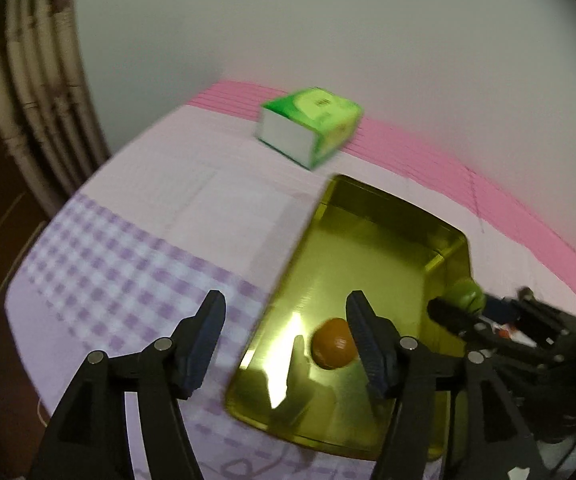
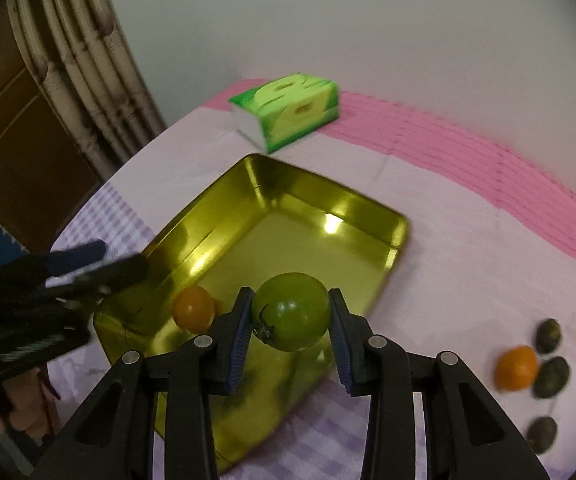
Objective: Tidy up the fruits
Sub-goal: 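Open left tool to drop orange in tray while right tool brings tomato over tray, then open right tool to release green tomato into the tin tray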
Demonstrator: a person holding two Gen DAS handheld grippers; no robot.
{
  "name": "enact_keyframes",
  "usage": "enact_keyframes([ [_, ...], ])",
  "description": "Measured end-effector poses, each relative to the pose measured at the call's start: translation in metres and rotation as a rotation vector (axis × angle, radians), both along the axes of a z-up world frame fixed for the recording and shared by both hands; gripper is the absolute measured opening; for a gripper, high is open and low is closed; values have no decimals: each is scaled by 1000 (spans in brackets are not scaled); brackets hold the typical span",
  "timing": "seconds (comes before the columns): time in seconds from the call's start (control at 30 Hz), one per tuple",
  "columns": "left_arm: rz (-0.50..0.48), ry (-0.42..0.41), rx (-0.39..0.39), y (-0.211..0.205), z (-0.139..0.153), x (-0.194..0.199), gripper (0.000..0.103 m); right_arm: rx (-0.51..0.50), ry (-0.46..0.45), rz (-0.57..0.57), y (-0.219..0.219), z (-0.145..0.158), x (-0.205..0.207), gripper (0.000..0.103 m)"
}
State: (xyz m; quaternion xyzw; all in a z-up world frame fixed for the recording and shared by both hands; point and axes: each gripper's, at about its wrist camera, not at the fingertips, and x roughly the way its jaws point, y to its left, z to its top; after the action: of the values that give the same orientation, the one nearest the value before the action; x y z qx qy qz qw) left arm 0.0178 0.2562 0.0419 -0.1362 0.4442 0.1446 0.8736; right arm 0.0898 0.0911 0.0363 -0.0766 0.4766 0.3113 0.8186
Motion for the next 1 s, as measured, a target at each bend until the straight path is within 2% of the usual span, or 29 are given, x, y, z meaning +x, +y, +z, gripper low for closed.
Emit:
enact_keyframes([
  [0.13,31,13,-14,4,-1,-6,60,-45,34,5,18,-22,3,38],
  [0.27,30,32,5,1,-7,-4,60,-85,51,7,21,-36,3,38],
  [0.63,26,41,9,3,-11,-2,61,-237,-51,20,19,-39,3,37],
  [1.0,36,43,7,5,-13,-1,61,-219,-60,18,16,-41,5,39],
])
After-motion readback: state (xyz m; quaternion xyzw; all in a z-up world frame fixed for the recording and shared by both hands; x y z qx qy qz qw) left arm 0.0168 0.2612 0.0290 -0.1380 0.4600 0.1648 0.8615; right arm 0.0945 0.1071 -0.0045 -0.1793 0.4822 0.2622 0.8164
